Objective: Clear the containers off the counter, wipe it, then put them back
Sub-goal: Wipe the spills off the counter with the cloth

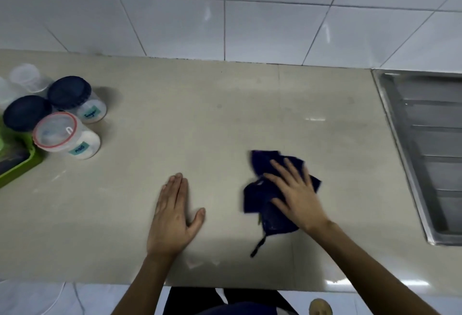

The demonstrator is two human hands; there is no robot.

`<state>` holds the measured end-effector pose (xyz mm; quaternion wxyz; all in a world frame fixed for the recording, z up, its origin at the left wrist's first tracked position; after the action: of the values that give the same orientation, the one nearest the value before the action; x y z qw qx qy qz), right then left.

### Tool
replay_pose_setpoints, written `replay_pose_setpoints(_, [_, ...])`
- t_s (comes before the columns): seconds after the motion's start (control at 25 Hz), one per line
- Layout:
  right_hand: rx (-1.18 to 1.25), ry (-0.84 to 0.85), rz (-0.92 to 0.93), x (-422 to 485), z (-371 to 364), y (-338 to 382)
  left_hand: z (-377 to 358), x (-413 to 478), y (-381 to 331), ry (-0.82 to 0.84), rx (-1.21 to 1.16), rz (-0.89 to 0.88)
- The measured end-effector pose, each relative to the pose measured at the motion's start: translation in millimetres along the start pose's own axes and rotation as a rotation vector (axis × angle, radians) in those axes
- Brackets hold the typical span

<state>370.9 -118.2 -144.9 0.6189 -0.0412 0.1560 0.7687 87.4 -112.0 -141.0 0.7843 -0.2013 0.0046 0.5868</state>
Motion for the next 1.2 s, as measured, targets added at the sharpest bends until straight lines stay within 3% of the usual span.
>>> replay_pose_setpoints(0.12, [0.108,-0.092,-0.416,-18.1,-6.2,-5.5,0.7,0.2,1.2,-0.008,0.004,-0.006])
replay_pose_setpoints(0.2, [0.092,-0.095,-0.365,-8.8,-6.8,25.5,0.2,0.2,0.3,-0.008,0.018,-0.005])
replay_pose_setpoints(0.32, [-0.069,-0.061,-0.047,3.5,-4.6,61.4,0.3,-1.2,-0.2,-0.004,0.025,0.000])
replay_pose_setpoints(0.44, [-0.064,0.006,0.010,2.3,-7.6,63.3,-1.5,-1.2,-0.8,0.011,0.073,0.011])
replay_pose_setpoints(0.8, [0.051,-0.048,-0.154,-46.8,-13.6,37.6,-5.1,-8.2,-12.5,0.014,0.158,-0.007])
replay_pose_setpoints(1.08, [0.106,-0.004,-0.475,-90.7,-23.3,-32.1,-11.7,-3.9,-39.4,0.026,0.071,-0.103])
replay_pose_setpoints(1.2, [0.132,-0.027,-0.691,-122.6,-10.9,-49.9,-4.4,2.7,-82.9,0.019,0.091,-0.247])
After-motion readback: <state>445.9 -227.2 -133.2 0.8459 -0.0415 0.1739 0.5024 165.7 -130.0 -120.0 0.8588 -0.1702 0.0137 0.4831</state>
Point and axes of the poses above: each hand's wrist, its own x-axis towards the middle knuckle, its own z-axis out of the back of the hand, y = z × x, the point moved 7 cm from there along x, towards the middle knuckle, and after that the axes turned 12 degrees about y, right-handed, at the moved point
